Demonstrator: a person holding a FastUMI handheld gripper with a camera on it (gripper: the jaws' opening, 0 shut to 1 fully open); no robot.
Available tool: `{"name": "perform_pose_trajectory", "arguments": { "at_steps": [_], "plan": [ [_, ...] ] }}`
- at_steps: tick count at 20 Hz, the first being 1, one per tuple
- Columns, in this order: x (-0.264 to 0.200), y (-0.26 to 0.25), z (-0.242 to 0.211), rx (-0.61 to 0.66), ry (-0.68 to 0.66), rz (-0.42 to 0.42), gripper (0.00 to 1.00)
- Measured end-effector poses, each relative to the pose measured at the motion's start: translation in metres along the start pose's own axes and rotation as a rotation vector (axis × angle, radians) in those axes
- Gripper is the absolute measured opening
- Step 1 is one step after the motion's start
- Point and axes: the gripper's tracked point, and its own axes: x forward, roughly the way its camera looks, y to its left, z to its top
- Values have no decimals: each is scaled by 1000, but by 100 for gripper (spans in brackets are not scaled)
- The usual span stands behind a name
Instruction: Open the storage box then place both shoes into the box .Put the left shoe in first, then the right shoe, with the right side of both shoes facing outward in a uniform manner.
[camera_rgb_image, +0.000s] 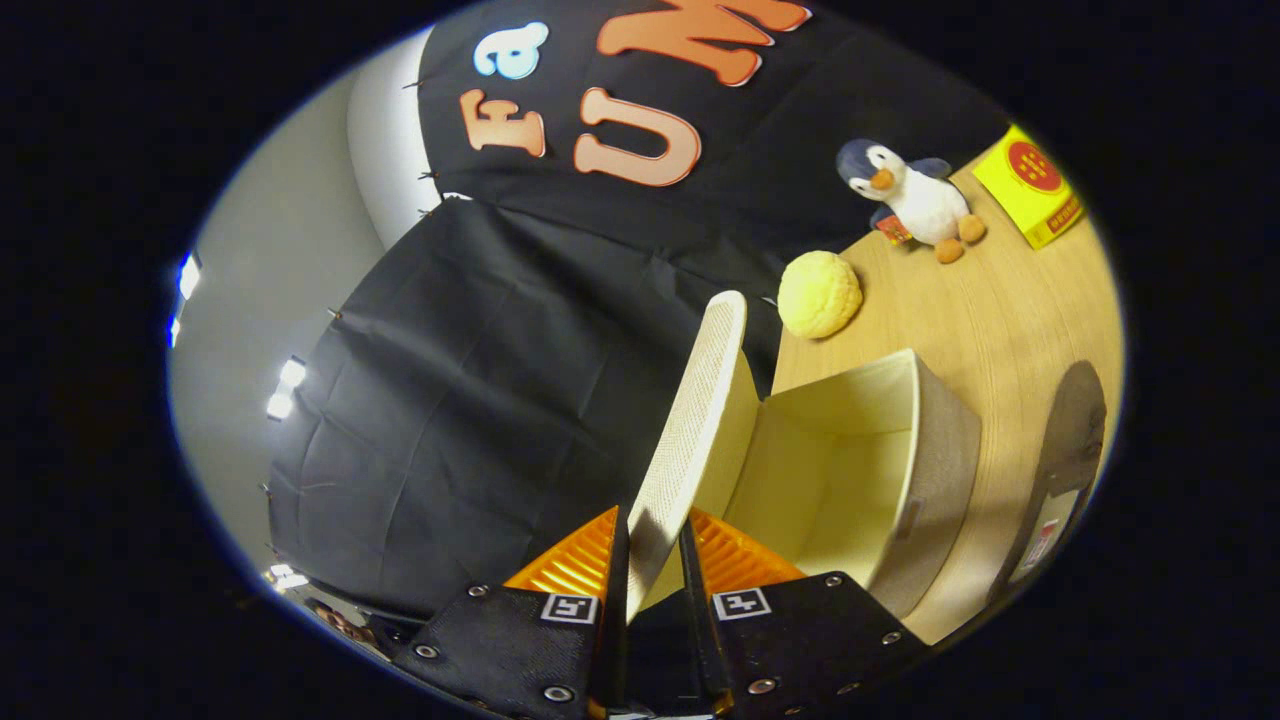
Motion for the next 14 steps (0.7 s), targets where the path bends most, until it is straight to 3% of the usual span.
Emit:
{"name": "perform_pose_trajectory", "arguments": {
  "at_steps": [7, 14],
  "plan": [
    [72, 56, -9, -104, 54, 52, 28],
    [143, 78, -27, -186, 89, 13, 28]
  ]
}}
